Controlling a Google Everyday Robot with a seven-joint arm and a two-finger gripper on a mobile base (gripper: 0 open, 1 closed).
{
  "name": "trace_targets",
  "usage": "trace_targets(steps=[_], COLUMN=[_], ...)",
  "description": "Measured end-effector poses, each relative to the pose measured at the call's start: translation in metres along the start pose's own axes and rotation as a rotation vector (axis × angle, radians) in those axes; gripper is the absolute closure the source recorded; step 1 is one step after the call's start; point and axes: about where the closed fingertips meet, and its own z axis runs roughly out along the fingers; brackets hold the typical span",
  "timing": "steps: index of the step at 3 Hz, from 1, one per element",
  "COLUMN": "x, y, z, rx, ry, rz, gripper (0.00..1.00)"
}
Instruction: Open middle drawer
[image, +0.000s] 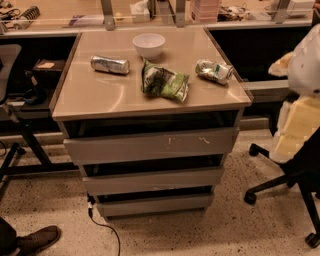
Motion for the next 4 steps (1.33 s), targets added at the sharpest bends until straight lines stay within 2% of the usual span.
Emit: trace_targets(steps=[1,2,3,4], x=[0.0,-0.005,0.007,0.007], y=[0.037,0.075,0.099,0.099], z=[0.062,0.141,0.161,0.161], rx=[-0.081,-0.177,-0.223,-0.224], ry=[-0.033,-0.055,-0.022,-0.022], rz=[0.047,0.054,0.055,0.055], gripper=[0.0,0.0,0.0,0.0])
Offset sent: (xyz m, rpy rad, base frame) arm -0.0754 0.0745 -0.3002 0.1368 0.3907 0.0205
